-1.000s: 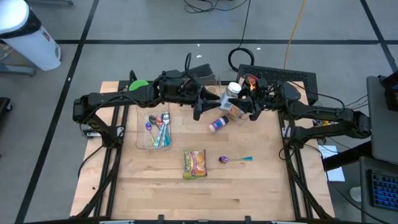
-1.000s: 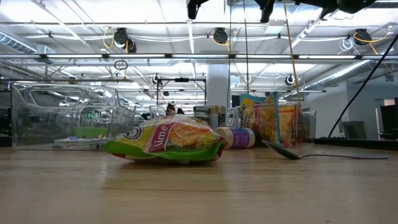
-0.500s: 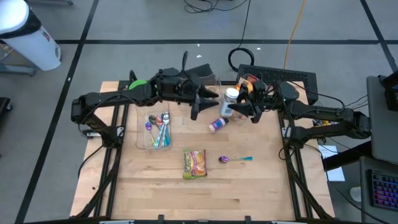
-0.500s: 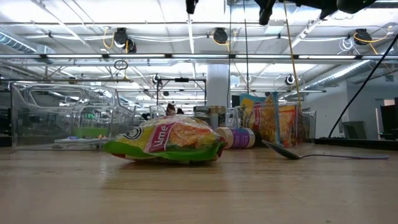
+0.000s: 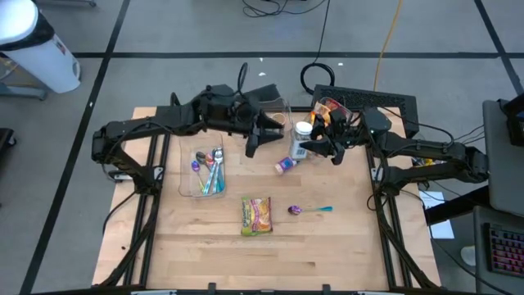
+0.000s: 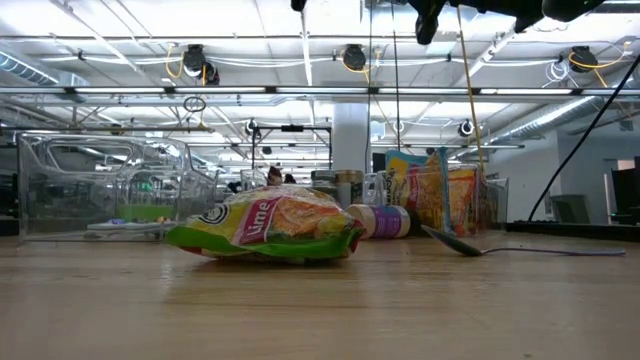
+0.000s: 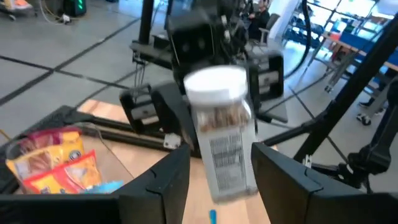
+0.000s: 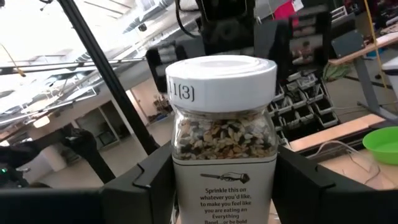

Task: Pick & Place Food Item
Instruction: Put the white spice bottle into the middle transparent bin

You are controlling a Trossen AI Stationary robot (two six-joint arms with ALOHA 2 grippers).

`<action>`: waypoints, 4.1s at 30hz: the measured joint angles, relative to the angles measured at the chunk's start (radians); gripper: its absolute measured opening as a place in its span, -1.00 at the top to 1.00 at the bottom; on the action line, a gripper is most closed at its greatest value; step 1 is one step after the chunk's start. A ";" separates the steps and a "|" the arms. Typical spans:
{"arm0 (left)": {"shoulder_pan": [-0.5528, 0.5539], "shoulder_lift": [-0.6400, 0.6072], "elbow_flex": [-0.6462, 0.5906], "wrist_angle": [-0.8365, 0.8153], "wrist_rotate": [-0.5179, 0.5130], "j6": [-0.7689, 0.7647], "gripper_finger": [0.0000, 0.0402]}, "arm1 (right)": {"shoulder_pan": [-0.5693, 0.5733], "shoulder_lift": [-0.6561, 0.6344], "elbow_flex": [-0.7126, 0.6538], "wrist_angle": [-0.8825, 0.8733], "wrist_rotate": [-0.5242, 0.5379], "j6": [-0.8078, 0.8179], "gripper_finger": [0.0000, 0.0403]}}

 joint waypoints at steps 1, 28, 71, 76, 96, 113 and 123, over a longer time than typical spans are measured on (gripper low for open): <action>0.005 0.001 0.020 -0.013 0.000 -0.003 0.10 | 0.000 0.000 0.000 -0.001 0.000 0.000 0.04; 0.038 0.119 0.282 -0.316 0.077 -0.095 -0.65 | 0.021 0.101 0.136 -0.299 -0.109 -0.158 0.04; -0.002 0.118 0.281 -0.492 0.043 -0.036 -0.53 | 0.014 0.316 0.366 -0.420 -0.201 -0.246 0.04; -0.002 0.118 0.281 -0.495 0.050 -0.022 -0.26 | 0.014 0.316 0.366 -0.421 -0.197 -0.246 0.04; -0.001 0.118 0.281 -0.486 0.084 0.073 -0.06 | 0.016 0.316 0.365 -0.412 -0.208 -0.225 -0.30; 0.067 0.067 0.280 -0.522 0.039 0.103 -0.06 | -0.107 0.232 0.365 -0.433 -0.208 -0.258 -0.51; 0.144 0.012 0.280 -0.767 -0.197 0.163 -0.06 | -0.219 0.161 0.365 -0.525 -0.174 -0.263 -0.50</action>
